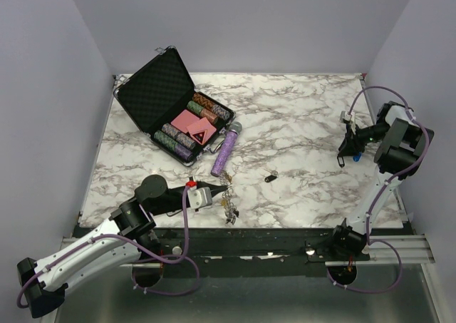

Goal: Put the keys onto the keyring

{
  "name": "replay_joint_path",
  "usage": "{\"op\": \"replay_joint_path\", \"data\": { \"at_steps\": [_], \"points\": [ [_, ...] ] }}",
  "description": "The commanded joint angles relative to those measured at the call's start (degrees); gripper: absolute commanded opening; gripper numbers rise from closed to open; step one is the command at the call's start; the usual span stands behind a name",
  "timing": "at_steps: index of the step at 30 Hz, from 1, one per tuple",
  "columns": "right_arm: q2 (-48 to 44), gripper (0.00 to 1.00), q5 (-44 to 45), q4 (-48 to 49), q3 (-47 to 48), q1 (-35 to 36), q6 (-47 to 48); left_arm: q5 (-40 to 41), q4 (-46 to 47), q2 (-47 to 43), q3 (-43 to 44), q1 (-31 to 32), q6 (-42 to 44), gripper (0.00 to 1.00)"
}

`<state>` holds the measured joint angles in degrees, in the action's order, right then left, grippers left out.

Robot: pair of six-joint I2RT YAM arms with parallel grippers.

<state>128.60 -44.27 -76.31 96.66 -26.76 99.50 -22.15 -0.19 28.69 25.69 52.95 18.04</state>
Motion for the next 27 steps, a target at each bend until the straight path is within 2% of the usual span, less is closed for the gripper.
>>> {"op": "replay_joint_path", "data": {
  "at_steps": [1, 12, 27],
  "points": [
    [1.6, 0.4, 1.7, -5.1, -0.2, 0.3, -0.4, -1.8, 1.2, -0.2, 1.1, -0.2, 0.7, 0.0],
    [0.6, 0.39, 2.0, -5.1, -1.0, 0.3, -0.7, -1.9, 0.9, -0.2, 1.3, -0.3, 0.7, 0.0],
    [0.1, 0.32, 2.7, -5.1, -1.8, 0.3, -1.0, -2.0, 0.8, -0.1, 1.5, -0.3, 0.7, 0.0]
  ]
}}
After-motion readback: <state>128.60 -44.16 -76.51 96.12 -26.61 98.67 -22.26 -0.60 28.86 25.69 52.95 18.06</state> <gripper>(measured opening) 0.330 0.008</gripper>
